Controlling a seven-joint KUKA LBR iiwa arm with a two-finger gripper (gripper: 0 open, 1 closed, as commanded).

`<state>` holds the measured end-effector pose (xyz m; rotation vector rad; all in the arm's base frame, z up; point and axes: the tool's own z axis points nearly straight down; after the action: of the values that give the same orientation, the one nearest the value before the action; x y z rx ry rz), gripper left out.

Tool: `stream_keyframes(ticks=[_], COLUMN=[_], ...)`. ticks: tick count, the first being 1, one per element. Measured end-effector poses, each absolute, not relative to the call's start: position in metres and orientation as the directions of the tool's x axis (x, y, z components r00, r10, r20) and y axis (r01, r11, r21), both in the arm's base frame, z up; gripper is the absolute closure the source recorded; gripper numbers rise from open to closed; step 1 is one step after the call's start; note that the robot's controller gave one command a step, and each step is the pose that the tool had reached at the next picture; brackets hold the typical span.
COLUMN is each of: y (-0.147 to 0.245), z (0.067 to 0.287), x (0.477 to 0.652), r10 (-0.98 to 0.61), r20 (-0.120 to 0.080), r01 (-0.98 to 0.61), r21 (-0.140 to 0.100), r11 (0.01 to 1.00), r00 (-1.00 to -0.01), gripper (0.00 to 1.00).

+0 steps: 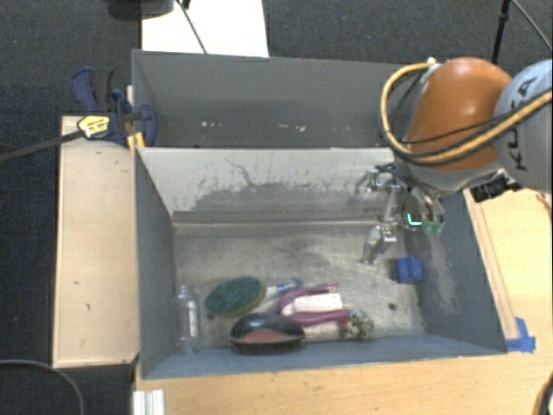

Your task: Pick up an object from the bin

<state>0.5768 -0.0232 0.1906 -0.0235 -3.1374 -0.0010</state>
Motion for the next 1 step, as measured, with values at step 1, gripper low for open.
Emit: stream_keyframes(ticks=[1], y=[0.0139], z=[0.1200], x=[0.5071], r10=[0.031], r20=[0.011], r01=[0.031], r21=[0.002], r11=[1.000], r00=[-0.999], gripper=[0.00])
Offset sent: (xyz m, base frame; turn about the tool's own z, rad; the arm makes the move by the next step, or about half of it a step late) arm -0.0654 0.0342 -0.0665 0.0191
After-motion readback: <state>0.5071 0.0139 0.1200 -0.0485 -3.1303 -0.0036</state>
